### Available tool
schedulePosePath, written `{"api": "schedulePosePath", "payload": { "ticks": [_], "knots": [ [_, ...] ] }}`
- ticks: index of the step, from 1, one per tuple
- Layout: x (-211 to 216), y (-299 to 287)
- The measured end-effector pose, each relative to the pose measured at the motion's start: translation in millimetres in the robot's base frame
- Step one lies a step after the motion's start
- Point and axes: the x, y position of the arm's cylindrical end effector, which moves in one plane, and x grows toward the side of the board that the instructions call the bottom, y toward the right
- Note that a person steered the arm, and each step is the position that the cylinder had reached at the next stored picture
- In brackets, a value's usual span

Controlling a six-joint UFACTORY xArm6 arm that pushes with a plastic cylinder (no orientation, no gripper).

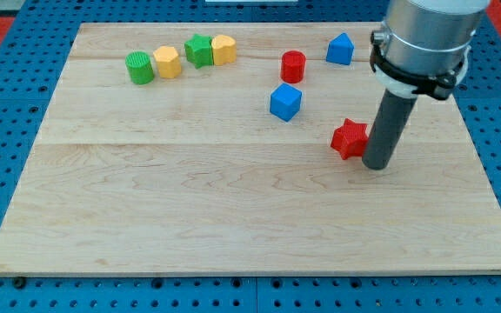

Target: Touch the top of the green circle

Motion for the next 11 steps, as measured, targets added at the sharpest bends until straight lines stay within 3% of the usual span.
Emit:
{"api": "schedulePosePath", "payload": {
  "ticks": [1, 2, 3, 5, 6, 7, 8, 9, 11],
  "knots": [
    [24, -109],
    [12, -222],
    [-33, -310],
    [-181, -444],
    [-212, -449],
    [-241, -388],
    [-236, -380],
    [-204, -349],
    [-219, -333]
  ]
}}
